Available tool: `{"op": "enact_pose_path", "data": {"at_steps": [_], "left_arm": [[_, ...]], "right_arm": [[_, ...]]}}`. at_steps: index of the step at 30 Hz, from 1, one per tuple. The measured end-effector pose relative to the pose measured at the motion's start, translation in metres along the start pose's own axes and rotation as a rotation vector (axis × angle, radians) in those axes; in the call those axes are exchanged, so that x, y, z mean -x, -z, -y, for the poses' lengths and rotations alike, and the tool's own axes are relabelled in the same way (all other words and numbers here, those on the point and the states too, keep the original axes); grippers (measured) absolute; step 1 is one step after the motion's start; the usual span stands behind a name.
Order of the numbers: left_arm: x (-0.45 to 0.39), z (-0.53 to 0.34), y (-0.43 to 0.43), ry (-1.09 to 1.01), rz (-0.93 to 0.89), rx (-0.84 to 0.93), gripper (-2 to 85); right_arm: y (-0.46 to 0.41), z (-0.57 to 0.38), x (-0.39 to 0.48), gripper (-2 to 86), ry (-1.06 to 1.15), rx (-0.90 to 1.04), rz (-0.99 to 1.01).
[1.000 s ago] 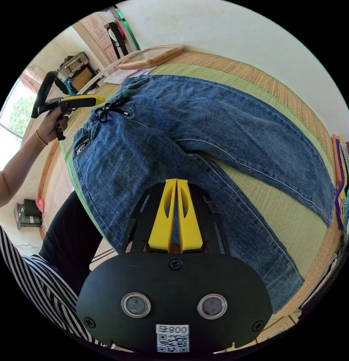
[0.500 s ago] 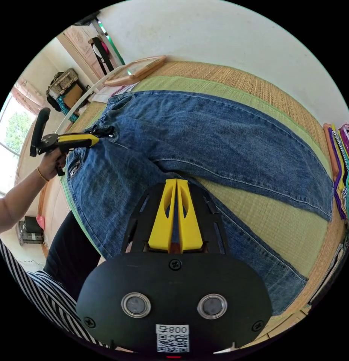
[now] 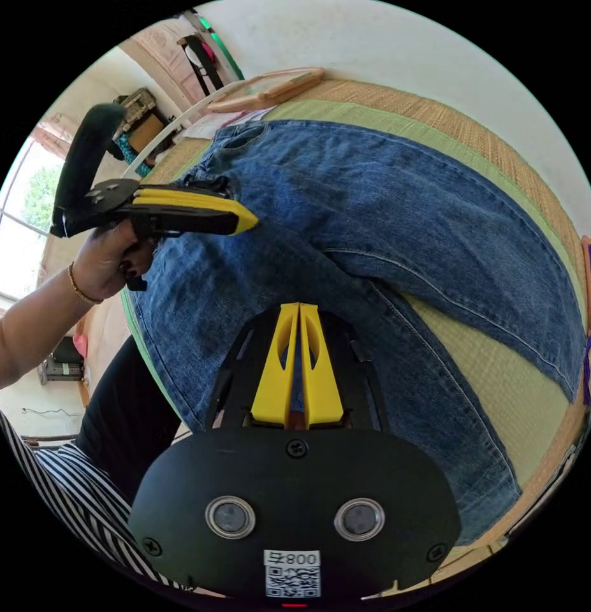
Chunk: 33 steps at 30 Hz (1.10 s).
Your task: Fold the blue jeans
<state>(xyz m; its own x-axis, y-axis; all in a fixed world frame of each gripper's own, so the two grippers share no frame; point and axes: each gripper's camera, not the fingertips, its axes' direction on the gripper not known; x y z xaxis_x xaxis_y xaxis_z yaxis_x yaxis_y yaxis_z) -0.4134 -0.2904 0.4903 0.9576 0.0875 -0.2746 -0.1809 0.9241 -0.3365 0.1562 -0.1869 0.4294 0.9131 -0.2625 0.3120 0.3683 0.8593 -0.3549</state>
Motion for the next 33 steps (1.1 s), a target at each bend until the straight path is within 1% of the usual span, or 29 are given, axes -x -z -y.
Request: {"op": "enact_pose_path", "data": {"at_steps": [1, 4, 9, 12, 15, 16, 17, 18, 20, 21, 23, 29, 33], "left_arm": [[-0.004, 0.001, -0.005, -0.005, 0.004, -0.034, 0.2], [-0.011, 0.01, -0.014, 0.006, -0.033, -0.011, 0.2], [-0.035, 0.026, -0.021, 0.001, -0.014, -0.033, 0.2], [-0.063, 0.046, -0.017, -0.053, -0.044, -0.101, 0.3], [-0.098, 0.082, -0.017, -0.125, -0.054, -0.159, 0.7], [-0.112, 0.102, -0.021, -0.156, -0.086, -0.163, 0.9], [-0.126, 0.123, -0.029, -0.182, -0.114, -0.158, 1.5], [-0.134, 0.134, -0.033, -0.198, -0.121, -0.157, 1.8], [-0.167, 0.178, -0.054, -0.248, -0.112, -0.14, 3.3], [-0.175, 0.189, -0.06, -0.256, -0.117, -0.128, 3.7], [-0.209, 0.229, -0.084, -0.302, -0.131, -0.08, 5.6], [-0.291, 0.318, -0.127, -0.411, -0.068, -0.074, 7.1], [-0.332, 0.381, -0.143, -0.453, -0.013, -0.107, 7.4]], "right_arm": [[0.002, -0.007, -0.002, 0.2, -0.004, -0.017, -0.008], [0.008, -0.018, -0.015, 0.2, -0.009, -0.013, 0.028], [0.03, -0.041, -0.04, 0.2, -0.036, -0.032, 0.07], [0.062, -0.077, -0.075, 0.4, -0.133, -0.106, 0.041], [0.097, -0.128, -0.129, 0.7, -0.283, -0.171, -0.053], [0.112, -0.148, -0.155, 1.0, -0.354, -0.192, -0.12], [0.127, -0.168, -0.183, 1.5, -0.437, -0.217, -0.182], [0.134, -0.177, -0.198, 1.7, -0.471, -0.225, -0.204], [0.163, -0.21, -0.256, 4.0, -0.606, -0.267, -0.288], [0.169, -0.216, -0.27, 4.6, -0.628, -0.271, -0.304], [0.194, -0.239, -0.326, 6.7, -0.714, -0.306, -0.373], [0.226, -0.268, -0.445, 8.5, -0.825, -0.312, -0.384], [0.225, -0.276, -0.486, 8.5, -0.822, -0.288, -0.38]]}}
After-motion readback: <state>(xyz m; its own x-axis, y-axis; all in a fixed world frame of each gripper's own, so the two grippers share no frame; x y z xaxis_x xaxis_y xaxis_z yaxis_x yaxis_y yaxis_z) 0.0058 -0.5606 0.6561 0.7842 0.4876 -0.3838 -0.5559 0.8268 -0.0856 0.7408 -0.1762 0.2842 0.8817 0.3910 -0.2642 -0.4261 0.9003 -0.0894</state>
